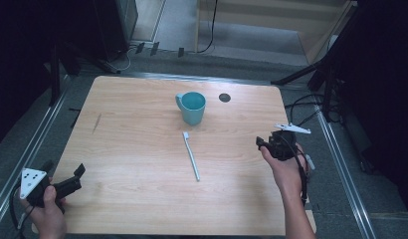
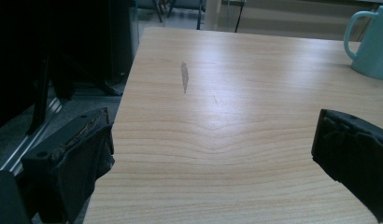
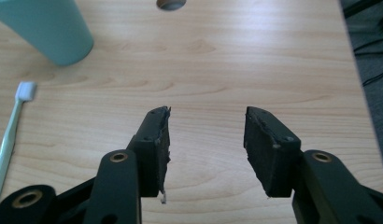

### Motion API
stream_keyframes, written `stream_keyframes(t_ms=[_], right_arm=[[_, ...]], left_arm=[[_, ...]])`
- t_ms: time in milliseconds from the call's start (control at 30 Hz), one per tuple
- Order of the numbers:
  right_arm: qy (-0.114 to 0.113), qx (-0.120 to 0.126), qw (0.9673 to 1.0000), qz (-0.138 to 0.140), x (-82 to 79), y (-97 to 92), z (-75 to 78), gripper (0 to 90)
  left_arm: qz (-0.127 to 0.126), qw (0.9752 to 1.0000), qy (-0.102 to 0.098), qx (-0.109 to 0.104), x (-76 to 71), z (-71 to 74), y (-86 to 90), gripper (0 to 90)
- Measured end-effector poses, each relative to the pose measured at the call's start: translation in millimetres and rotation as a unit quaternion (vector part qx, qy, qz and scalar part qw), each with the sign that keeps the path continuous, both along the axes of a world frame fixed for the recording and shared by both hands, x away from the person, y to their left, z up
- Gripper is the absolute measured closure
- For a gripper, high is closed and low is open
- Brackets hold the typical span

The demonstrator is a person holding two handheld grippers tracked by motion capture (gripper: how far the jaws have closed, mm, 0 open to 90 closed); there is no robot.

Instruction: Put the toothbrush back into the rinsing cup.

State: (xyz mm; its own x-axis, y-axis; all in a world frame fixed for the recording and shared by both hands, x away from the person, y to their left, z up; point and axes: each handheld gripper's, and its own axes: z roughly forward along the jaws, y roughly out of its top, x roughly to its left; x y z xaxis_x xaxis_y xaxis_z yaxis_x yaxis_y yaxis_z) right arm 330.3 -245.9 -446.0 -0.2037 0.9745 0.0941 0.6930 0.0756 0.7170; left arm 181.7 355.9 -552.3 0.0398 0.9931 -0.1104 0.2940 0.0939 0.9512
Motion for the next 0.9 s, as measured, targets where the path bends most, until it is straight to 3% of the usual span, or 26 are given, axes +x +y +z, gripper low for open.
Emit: stream_keyframes(t_ms=[67, 100, 167, 200, 267, 500, 567, 633, 733, 767, 800, 833, 900], right_arm=[[0.013, -0.01, 0.9999, -0.002, 6.2, 4.4, -0.3, 51.0], [0.032, -0.003, 0.9995, -0.006, 12.5, 7.6, 0.0, 54.0], [0.042, -0.002, 0.9991, -0.006, 15.5, 9.1, 0.9, 55.2], [0.064, -0.002, 0.9979, -0.004, 22.5, 12.4, 2.2, 57.5], [0.087, 0.0, 0.9962, -0.005, 29.9, 13.8, 4.2, 59.0], [0.131, 0.01, 0.9911, -0.02, 45.2, 17.8, 8.8, 64.3], [0.151, -0.014, 0.9883, -0.017, 48.8, 21.7, 7.4, 64.7], [0.183, -0.025, 0.9827, -0.016, 52.4, 25.7, 5.6, 65.4], [0.208, -0.046, 0.9769, -0.018, 57.3, 35.4, 6.0, 65.9], [0.208, -0.046, 0.9769, -0.018, 57.3, 35.4, 6.0, 65.9], [0.222, -0.045, 0.9739, -0.014, 60.0, 40.6, 6.6, 65.8], [0.222, -0.045, 0.9739, -0.014, 60.0, 40.6, 6.6, 65.8], [0.237, -0.049, 0.9702, -0.013, 62.0, 44.0, 6.6, 65.6]], left_arm=[[0.0, 1.0, -0.001, 0.001, -0.2, 0.0, -0.4, 0.0], [-0.001, 1.0, -0.001, 0.001, -0.2, 0.0, -0.5, 0.0], [-0.002, 1.0, -0.002, 0.0, -0.4, -0.1, -0.2, 0.0], [-0.002, 1.0, -0.002, -0.002, -0.4, -0.1, -0.1, 0.0], [-0.001, 1.0, -0.001, 0.0, -0.2, 0.0, -0.3, 0.0], [-0.002, 1.0, 0.0, 0.0, -0.1, 0.0, -0.3, 0.0], [-0.002, 1.0, -0.001, 0.001, 0.0, 0.0, -0.4, 0.0], [-0.003, 1.0, 0.001, 0.002, 0.2, 0.1, -0.5, 0.0], [-0.004, 1.0, 0.001, 0.003, 0.3, 0.1, -0.9, 0.0], [-0.004, 1.0, 0.001, 0.003, 0.3, 0.1, -0.8, 0.0], [-0.004, 1.0, 0.001, 0.003, 0.3, 0.1, -0.8, 0.0], [-0.004, 1.0, 0.001, 0.003, 0.3, 0.1, -0.8, 0.0], [-0.004, 1.0, 0.001, 0.003, 0.3, 0.1, -0.9, 0.0]])
